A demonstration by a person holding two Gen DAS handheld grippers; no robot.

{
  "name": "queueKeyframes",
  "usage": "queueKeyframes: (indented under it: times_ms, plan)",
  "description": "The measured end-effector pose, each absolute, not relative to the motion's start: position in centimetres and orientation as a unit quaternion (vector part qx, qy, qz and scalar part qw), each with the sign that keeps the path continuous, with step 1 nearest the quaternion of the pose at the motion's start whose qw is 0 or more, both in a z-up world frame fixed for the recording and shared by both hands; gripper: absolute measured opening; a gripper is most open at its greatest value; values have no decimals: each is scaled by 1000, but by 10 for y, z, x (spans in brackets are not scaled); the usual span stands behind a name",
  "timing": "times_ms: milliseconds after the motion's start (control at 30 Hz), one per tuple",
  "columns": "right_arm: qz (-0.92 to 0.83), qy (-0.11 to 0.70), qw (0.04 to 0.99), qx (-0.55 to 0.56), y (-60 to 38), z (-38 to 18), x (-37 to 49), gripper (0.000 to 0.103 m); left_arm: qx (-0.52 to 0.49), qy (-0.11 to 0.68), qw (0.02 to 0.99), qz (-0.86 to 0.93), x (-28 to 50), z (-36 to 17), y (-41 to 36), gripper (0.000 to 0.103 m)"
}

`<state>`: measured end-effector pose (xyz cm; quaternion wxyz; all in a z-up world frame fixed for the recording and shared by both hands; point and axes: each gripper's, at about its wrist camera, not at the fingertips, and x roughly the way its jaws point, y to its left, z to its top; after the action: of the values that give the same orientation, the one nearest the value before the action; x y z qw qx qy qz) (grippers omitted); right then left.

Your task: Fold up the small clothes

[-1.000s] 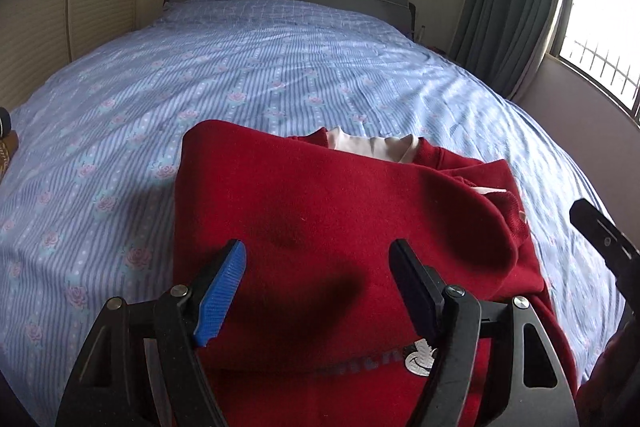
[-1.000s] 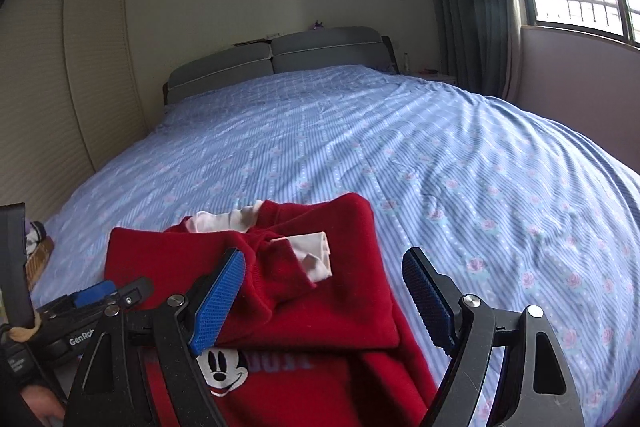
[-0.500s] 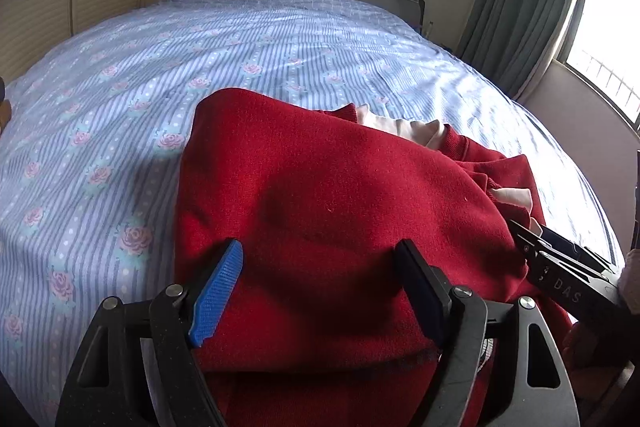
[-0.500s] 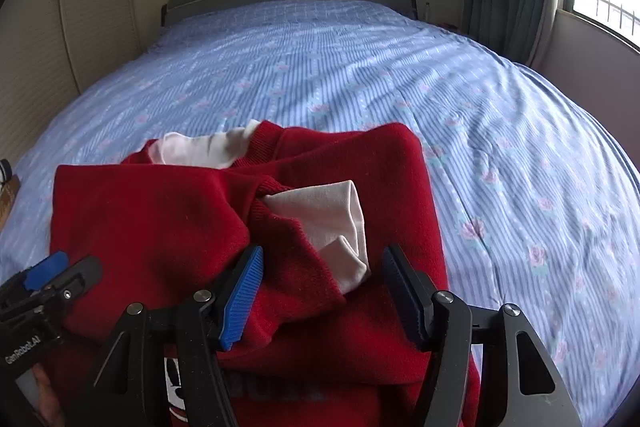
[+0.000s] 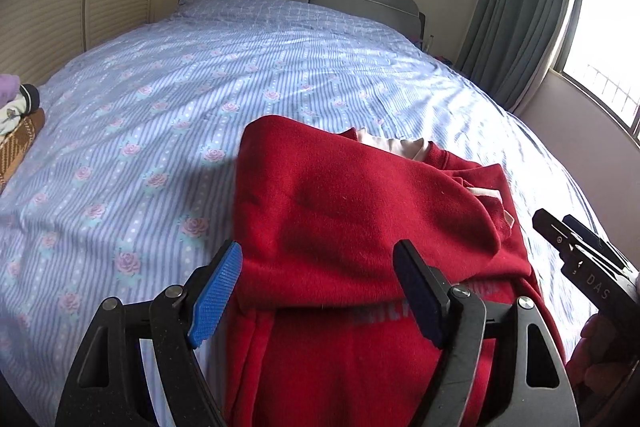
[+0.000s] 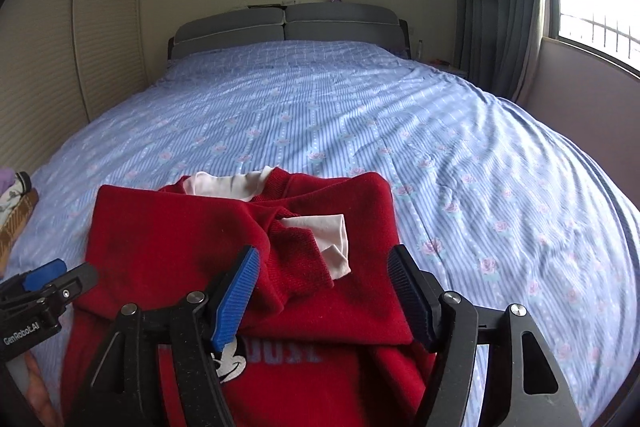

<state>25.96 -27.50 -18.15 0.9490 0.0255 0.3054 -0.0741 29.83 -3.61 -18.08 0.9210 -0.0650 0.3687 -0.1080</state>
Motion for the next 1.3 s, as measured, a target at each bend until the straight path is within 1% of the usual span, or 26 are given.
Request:
queueKeyframes:
  times_ms: [100,333,467,533,667,733,900,1000,1133,1300]
  plan:
    - [-76,292,953,26,-273,-170,235,75,-62,367,922,-106,276,-175,-27,78]
    - [-76,276,958,23,-272,-147,194,76,-51,357,927,-99,224,-162,-15,78]
    - [-76,271,959,25,-273,-137,175,78,-48,347,932,-95,203,-154,-13,79]
    - [-75,266,961,26,-273,-133,165,78,-47,344,933,-92,193,-151,-13,83]
    - [-77,264,961,22,-275,-130,143,78,-44,343,934,-90,176,-149,-14,86]
    - [-78,262,961,26,-278,-131,131,78,-34,341,936,-86,166,-149,-15,89]
    - [-87,272,958,34,-289,-141,102,78,-40,336,938,-75,141,-155,-9,89]
    - [-96,282,954,31,-295,-149,87,79,-47,348,934,-70,132,-165,-5,89]
    - [-110,301,945,61,-310,-163,74,79,-47,361,929,-65,120,-179,-4,89]
    - [-138,328,932,71,-321,-184,57,79,-46,377,923,-57,109,-201,-1,88]
